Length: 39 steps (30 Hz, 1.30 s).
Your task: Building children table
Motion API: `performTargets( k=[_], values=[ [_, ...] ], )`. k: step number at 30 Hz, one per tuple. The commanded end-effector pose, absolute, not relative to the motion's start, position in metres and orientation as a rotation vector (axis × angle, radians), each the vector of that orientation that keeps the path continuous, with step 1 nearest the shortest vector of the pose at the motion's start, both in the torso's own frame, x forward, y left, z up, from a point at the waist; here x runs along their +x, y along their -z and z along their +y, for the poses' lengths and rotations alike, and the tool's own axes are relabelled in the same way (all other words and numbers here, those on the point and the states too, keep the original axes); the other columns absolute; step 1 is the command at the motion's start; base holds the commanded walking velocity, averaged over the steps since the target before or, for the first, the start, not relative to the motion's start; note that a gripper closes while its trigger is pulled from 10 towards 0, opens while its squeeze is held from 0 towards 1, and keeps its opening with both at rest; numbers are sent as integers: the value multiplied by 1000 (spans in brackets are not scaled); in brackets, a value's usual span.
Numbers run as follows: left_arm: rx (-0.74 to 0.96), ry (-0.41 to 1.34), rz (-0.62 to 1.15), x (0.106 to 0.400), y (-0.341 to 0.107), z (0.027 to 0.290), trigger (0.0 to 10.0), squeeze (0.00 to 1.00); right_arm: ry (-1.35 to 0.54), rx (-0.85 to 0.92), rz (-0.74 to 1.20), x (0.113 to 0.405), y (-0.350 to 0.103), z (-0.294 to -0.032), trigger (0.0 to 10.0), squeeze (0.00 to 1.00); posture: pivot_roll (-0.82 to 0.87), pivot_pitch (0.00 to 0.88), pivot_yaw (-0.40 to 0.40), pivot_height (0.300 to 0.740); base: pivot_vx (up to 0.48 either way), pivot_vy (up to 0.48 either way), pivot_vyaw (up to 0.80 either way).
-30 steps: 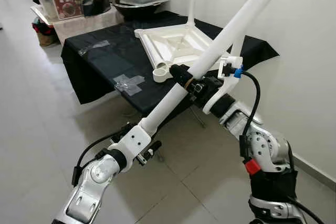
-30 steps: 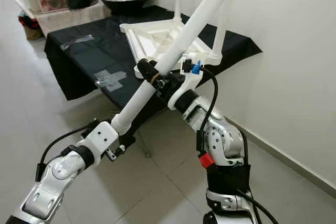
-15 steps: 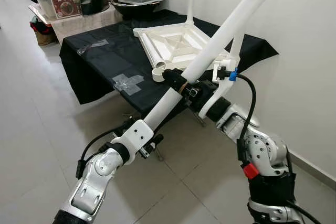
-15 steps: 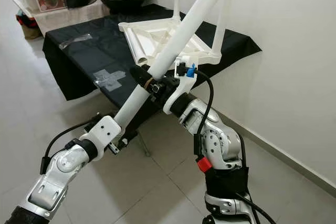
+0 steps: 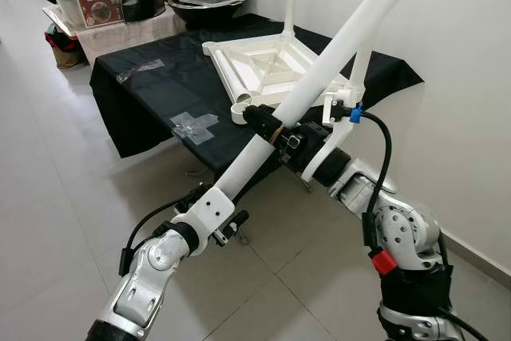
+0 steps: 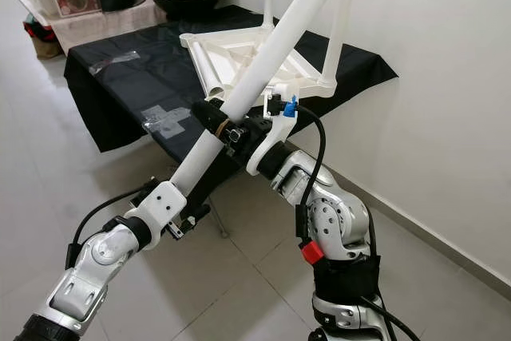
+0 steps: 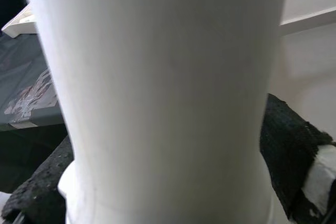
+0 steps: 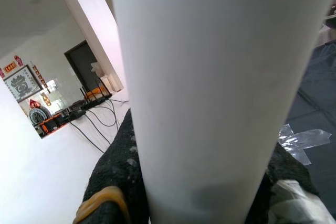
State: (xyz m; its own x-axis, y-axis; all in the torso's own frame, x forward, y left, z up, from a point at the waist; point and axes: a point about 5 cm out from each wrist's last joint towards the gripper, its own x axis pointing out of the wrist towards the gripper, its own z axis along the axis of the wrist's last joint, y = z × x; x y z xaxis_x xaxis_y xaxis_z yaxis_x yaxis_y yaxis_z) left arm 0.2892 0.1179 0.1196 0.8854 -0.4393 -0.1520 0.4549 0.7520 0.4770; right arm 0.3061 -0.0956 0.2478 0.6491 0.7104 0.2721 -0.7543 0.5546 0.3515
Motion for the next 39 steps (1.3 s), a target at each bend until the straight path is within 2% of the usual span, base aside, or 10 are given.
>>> performTargets(
  k=[1,4,6,20,21,23,24,26,27,39],
  values=[
    [550,506,39,288,-116,116,10000,0,-897,473,-122,303,-253,-94,10000,0,85,47,4,740,0,0,0],
    [552,499,27,290,-116,117,10000,0,-904,472,-119,302,-253,-93,10000,0,86,45,3,740,0,0,0],
    [551,494,19,290,-117,117,0,0,-904,470,-117,301,-253,-93,10000,0,86,43,4,740,0,0,0],
    [589,519,11,287,-112,114,0,0,-857,436,-123,305,-251,-97,10000,0,82,25,6,740,0,0,0],
    [594,512,9,288,-112,114,0,0,-832,426,-133,307,-251,-99,10000,1000,82,24,7,740,0,0,0],
    [594,504,6,289,-113,115,0,0,-809,423,-139,309,-251,-101,10000,1000,81,23,6,740,0,0,0],
    [600,492,-2,291,-115,115,10000,0,-790,414,-147,310,-251,-102,10000,1000,84,22,6,740,0,0,0],
    [602,477,-16,293,-119,115,10000,0,-772,412,-149,312,-250,-102,10000,1000,84,22,6,740,0,0,0],
    [607,458,-37,297,-126,115,10000,0,-746,415,-153,314,-250,-102,10000,4,84,22,5,740,0,0,0],
    [583,416,-89,309,-147,108,10000,0,-728,469,-150,318,-246,-89,10000,0,91,31,4,740,0,0,0]
  ],
)
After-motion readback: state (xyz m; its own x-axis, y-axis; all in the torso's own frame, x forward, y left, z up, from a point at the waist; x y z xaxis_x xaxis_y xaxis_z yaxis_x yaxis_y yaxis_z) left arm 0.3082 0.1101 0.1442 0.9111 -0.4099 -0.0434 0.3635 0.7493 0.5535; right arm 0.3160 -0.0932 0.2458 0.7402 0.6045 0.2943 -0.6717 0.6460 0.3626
